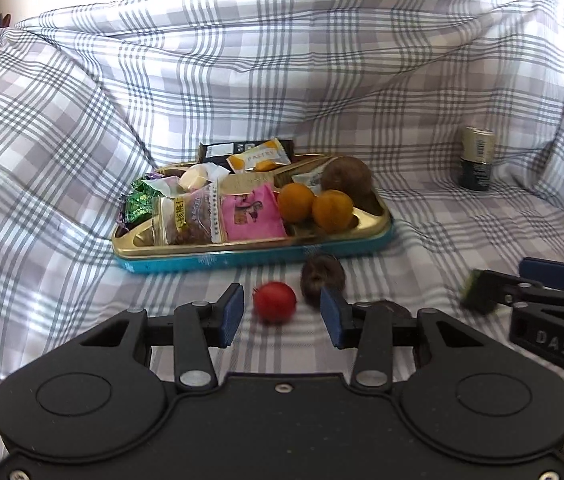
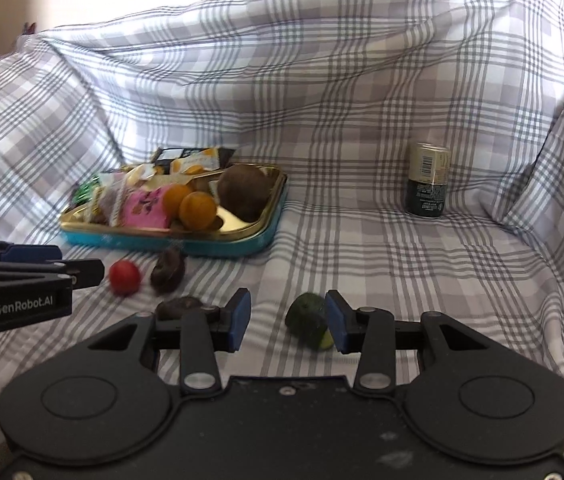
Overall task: Organize fruits
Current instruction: 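Move the left tool to the small red tomato while the right tool moves to the cucumber slice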
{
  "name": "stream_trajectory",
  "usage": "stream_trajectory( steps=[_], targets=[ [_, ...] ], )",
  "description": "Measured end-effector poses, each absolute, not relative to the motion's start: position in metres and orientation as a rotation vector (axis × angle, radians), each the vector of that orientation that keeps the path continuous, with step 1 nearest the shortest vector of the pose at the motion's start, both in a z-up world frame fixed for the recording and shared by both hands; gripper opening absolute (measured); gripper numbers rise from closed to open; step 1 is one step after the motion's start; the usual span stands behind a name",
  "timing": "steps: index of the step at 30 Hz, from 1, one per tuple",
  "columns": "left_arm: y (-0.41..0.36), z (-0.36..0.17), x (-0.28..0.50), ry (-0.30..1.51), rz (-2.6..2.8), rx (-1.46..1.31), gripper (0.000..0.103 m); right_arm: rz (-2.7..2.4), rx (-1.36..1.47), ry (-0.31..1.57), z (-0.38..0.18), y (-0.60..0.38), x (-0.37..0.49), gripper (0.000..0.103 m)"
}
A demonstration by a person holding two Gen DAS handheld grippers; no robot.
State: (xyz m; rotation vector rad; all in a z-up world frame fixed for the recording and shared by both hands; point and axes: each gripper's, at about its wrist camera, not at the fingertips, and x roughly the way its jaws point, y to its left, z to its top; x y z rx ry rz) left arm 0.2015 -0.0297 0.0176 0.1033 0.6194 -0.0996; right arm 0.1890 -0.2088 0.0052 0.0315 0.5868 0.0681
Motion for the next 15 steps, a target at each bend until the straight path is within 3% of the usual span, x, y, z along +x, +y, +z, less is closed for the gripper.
stream_trajectory(
  steps=[15],
  targets=[
    [-0.019, -0.014, 0.226, 0.619, -0.098, 0.036, 0.05, -0.015, 0.048, 0.588, -0.02, -0.216, 0.212, 0.044]
  ],
)
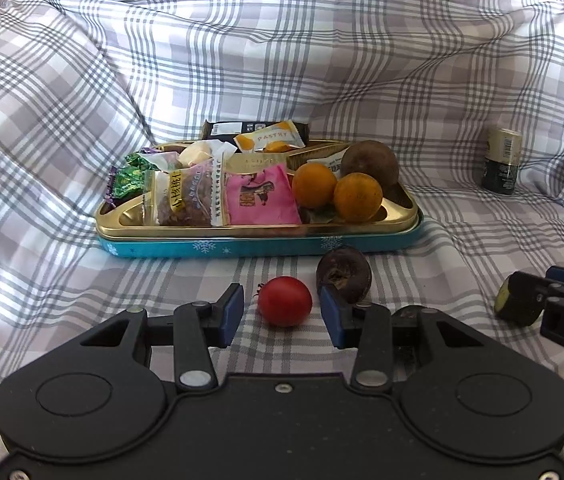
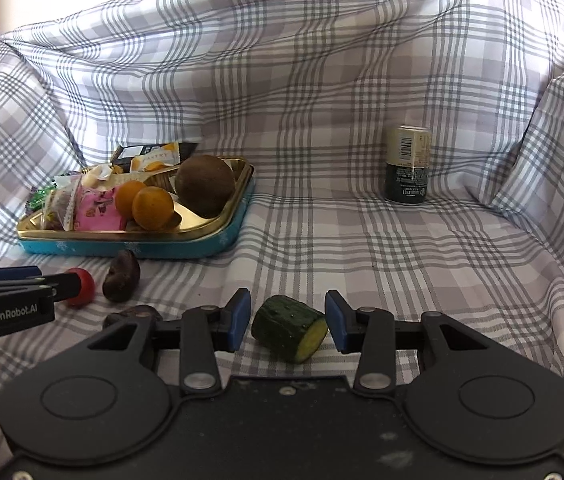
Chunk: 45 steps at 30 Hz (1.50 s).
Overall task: Organize fruits
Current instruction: 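Move the left tool to the small red tomato while the right tool moves to the cucumber slice, then close the left tool on the red tomato while the right tool grasps the cucumber slice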
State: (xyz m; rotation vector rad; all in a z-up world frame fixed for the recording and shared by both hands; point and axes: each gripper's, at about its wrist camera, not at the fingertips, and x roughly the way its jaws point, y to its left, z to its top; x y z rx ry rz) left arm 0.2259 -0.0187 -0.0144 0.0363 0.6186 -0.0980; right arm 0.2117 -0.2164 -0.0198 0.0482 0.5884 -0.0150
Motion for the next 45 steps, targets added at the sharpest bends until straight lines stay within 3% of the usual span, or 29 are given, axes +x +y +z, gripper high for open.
stream_trajectory(
  steps=[45],
  targets=[
    [-0.008, -0.026, 0.249, 0.704, -0.073, -0.079, 0.053, 0.023, -0.024, 0.628, -0.022, -0.205, 0.209, 0.051]
  ],
)
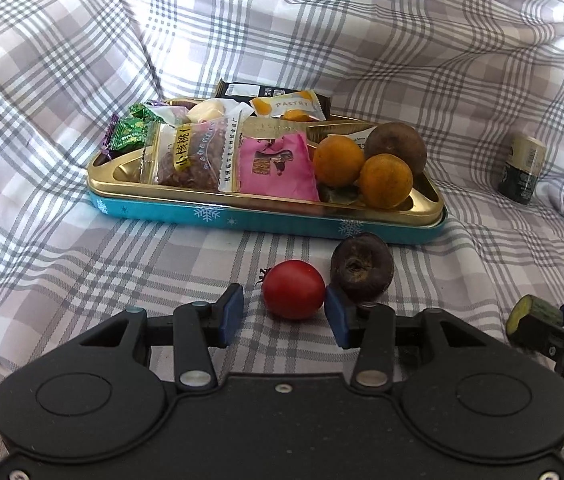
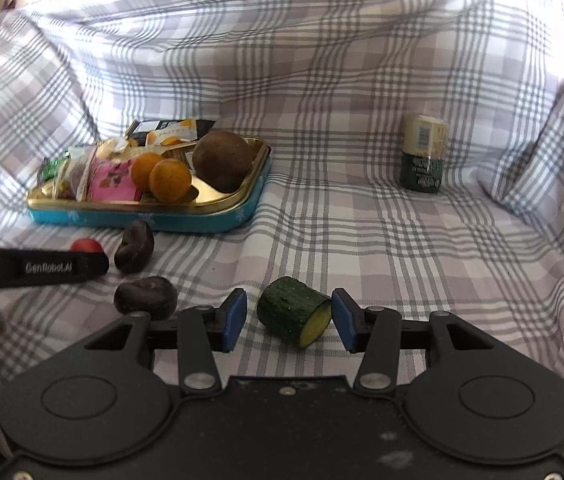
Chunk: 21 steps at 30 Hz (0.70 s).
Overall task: Organize fruits
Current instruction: 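Close the left tool on the red tomato while the right tool grasps the cucumber slice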
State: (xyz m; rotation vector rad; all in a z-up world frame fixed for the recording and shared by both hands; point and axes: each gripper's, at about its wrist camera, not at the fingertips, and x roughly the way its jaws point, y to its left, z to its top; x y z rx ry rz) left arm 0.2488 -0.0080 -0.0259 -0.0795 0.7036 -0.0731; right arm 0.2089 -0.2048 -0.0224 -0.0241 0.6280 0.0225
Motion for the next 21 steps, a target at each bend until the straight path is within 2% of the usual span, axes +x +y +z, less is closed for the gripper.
stream_trajectory(
  steps=[5, 16, 19, 21],
  targets=[
    [-0.012, -0.027, 0.249, 0.694, -0.073, -0.059, 0.053, -0.006, -0.052, 0.63, -0.026, -0.202, 0.216, 0.051],
    [-0.014, -0.028, 0.252, 0.685, -0.069, -0.034, 0.053, -0.031, 0.115, 0.72, -0.033, -0.221, 0.235, 0.048],
    [-0.013, -0.028, 0.252, 0.678, -0.078, -0.047, 0.05, -0.038, 0.111, 0.711, -0.034, -0.22, 0.234, 0.046],
    [-0.014, -0.026, 0.25, 0.663, -0.08, -0.048, 0.044, -0.04, 0.107, 0.699, -0.033, -0.22, 0.232, 0.042]
  ],
)
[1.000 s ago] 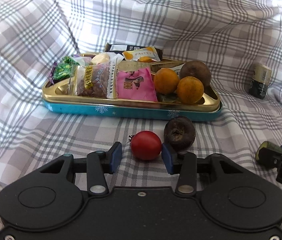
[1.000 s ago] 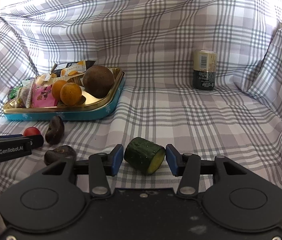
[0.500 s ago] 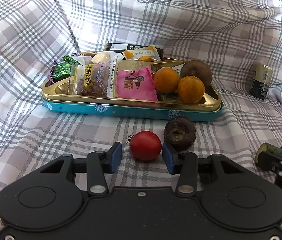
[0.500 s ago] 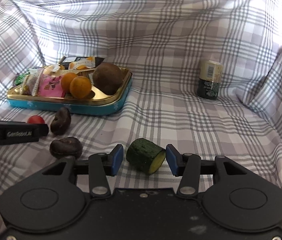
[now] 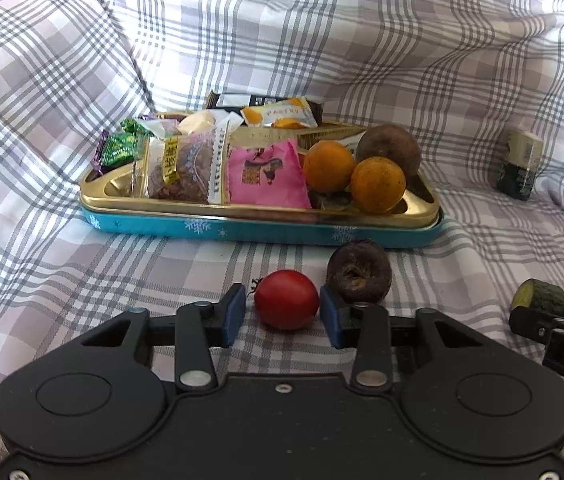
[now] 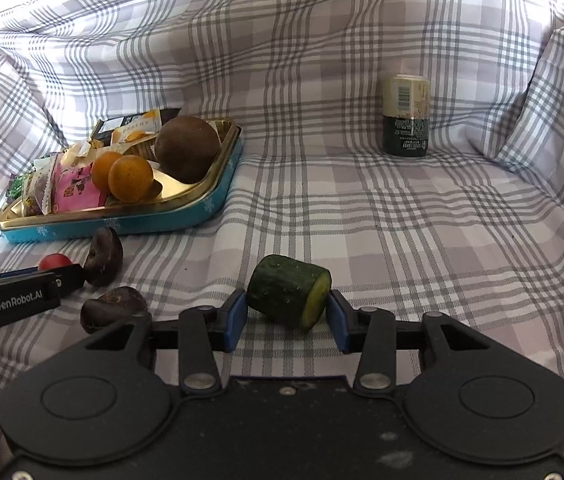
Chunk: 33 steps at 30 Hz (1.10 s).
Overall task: Organize fruits
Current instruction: 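Close the left tool on the red tomato while the right tool grasps the cucumber slice, then carry the red tomato and cucumber slice over the steel tray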
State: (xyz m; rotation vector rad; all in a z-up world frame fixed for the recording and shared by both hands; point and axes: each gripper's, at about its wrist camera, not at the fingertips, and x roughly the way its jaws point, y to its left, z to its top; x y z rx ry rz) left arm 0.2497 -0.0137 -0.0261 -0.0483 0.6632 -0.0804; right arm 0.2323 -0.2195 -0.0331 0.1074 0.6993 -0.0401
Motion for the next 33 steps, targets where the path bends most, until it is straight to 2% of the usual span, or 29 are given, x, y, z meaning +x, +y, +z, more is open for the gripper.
stream_trajectory(
  steps=[16, 26, 33],
  targets=[
    [-0.007, -0.019, 0.24, 0.681, -0.106, -0.093, 0.042, -0.046, 0.091, 0.678, -0.023, -0.222, 0.215, 0.036],
    [-0.019, -0.025, 0.239, 0.668, -0.11, -0.019, 0.042, -0.064, 0.055, 0.689, -0.032, -0.215, 0.231, 0.044],
    [-0.023, -0.026, 0.238, 0.659, -0.116, 0.011, 0.042, -0.082, 0.125, 0.718, -0.036, -0.223, 0.237, 0.044]
  ],
)
